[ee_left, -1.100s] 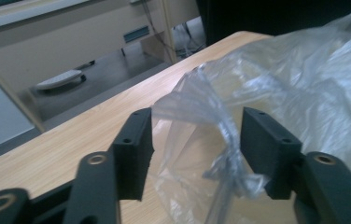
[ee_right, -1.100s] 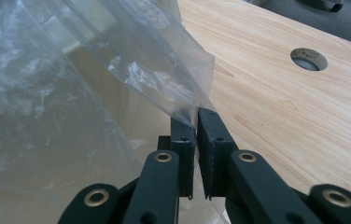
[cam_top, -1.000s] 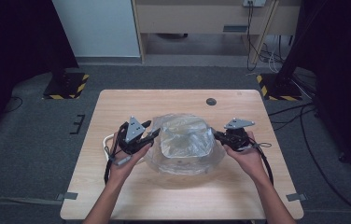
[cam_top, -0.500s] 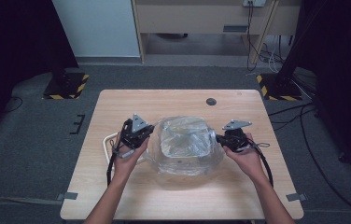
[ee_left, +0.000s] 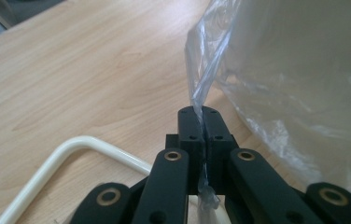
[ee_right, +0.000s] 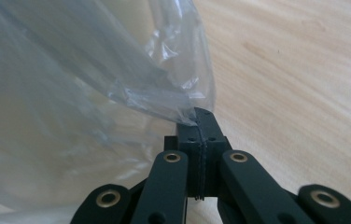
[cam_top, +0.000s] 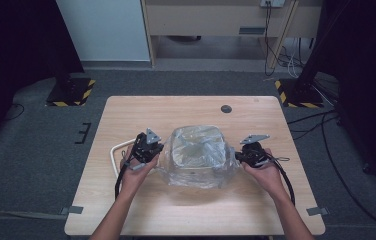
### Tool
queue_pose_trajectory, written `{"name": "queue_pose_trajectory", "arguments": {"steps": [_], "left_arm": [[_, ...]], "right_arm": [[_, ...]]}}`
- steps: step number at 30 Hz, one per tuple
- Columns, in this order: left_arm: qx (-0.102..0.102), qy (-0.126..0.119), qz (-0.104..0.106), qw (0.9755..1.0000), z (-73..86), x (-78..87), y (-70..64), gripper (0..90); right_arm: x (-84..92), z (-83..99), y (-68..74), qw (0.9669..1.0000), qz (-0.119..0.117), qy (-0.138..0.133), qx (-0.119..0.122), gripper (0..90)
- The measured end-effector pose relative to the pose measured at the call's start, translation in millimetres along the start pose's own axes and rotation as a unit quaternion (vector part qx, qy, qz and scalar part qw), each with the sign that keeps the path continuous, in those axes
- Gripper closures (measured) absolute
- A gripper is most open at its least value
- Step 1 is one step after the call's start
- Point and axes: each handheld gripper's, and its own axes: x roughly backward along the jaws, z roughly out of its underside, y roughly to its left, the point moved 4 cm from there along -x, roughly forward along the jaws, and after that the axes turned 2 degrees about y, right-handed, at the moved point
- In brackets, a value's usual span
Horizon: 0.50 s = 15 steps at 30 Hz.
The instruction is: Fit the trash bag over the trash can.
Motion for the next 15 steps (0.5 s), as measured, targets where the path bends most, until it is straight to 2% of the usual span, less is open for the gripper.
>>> {"name": "queue_pose_trajectory", "arguments": {"steps": [4,10,12,15], "left_arm": [[-0.004,0.012,0.002,0.9999,6.7,-5.3,-0.9,88.2],[-0.007,0.011,0.005,0.9999,13.1,-5.9,-2.4,87.9],[-0.007,-0.002,0.002,1.0,12.5,-3.7,-3.4,84.8],[-0.01,-0.029,-0.012,0.9995,9.5,3.2,-4.7,72.0]], "right_arm": [[-0.8,7.1,-1.7,1.0,-0.001,0.002,-0.004,90.0],[-2.6,10.3,-2.7,1.0,-0.001,-0.002,-0.007,90.0],[0.8,8.0,-1.8,0.9998,-0.001,-0.013,-0.011,82.5],[8.7,4.4,-0.8,0.9996,0.009,-0.025,-0.012,69.3]]}}
